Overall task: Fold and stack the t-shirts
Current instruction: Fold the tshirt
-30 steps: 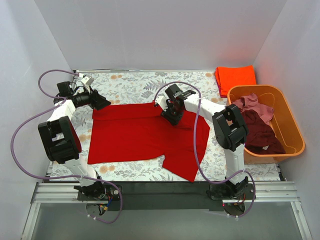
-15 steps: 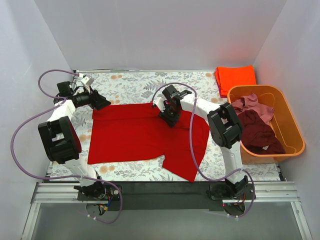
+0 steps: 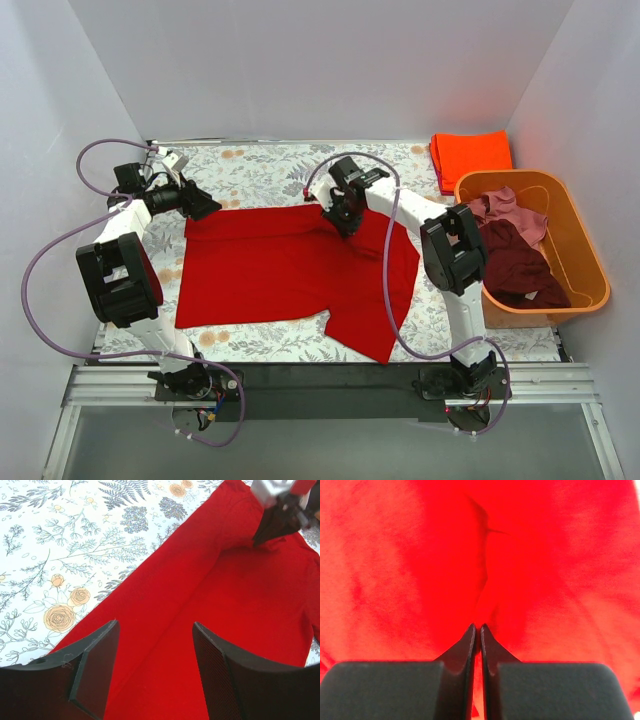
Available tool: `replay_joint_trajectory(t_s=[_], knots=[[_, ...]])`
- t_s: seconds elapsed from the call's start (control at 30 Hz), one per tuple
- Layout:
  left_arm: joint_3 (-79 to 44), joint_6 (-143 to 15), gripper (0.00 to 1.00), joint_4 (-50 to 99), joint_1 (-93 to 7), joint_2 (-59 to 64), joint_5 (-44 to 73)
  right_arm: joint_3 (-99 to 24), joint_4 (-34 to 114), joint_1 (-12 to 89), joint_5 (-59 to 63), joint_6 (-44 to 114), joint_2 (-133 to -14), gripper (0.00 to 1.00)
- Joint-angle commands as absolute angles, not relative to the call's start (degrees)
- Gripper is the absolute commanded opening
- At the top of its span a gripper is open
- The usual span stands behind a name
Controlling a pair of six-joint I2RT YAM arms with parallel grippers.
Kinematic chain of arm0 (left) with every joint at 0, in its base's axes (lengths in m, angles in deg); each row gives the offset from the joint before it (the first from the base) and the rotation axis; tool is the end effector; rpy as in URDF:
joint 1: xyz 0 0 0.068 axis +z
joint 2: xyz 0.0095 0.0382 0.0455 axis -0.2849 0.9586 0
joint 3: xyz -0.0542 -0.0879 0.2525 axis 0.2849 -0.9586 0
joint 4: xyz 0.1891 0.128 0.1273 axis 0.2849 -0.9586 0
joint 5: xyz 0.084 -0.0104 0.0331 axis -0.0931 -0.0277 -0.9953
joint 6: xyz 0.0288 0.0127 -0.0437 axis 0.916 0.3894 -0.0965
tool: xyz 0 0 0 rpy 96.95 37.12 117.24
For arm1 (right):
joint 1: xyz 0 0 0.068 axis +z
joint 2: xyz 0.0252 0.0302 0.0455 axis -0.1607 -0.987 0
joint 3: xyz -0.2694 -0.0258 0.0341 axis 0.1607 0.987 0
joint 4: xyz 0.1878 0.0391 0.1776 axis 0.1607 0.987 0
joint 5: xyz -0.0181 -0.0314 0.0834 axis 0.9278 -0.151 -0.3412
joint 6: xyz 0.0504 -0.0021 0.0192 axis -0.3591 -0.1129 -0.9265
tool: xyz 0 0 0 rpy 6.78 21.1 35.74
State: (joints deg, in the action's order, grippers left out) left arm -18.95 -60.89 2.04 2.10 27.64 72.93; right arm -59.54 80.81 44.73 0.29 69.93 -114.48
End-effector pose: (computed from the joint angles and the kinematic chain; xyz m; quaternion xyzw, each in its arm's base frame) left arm 0.3587 0.0867 0.2346 -0.0053 0.8081 -0.4890 0.3282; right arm 0.3652 0.2675 0.1935 -0.5268 0.8198 0.0942 0.2040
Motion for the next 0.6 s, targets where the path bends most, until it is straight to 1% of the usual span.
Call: replay_joint_trajectory(t_s=[0.0,0.07,0.13,0.17,0.27,0.43,0.57], knots=[[-17.43,-60.40,0.59,1.99,2.17,25.48,74.47,-65.18,82.81,41.16,-1.25,72.32,-114.73,0.09],[-17.25,-60.67,0.59,1.99,2.17,25.92,74.56,-68.79,83.87,39.23,-1.86,73.03,-117.54,0.09],[-17.25,-60.75,0.59,1.90,2.17,26.19,74.56,-72.20,84.40,38.25,-2.13,74.08,-119.39,0.12],[-17.43,-60.67,0.59,1.82,2.25,26.10,74.48,-73.27,84.49,37.55,-1.26,74.43,-121.14,0.20],[-17.34,-60.40,0.59,1.64,2.17,26.01,74.39,-77.31,84.49,36.06,-0.20,75.22,-123.70,0.30],[-17.51,-60.23,0.59,1.11,2.25,26.19,74.21,-81.54,84.31,35.09,3.49,75.93,-126.17,0.32],[-17.34,-60.40,0.59,1.11,2.17,26.01,74.30,-81.98,84.40,34.91,2.10,75.40,-123.45,0.33]])
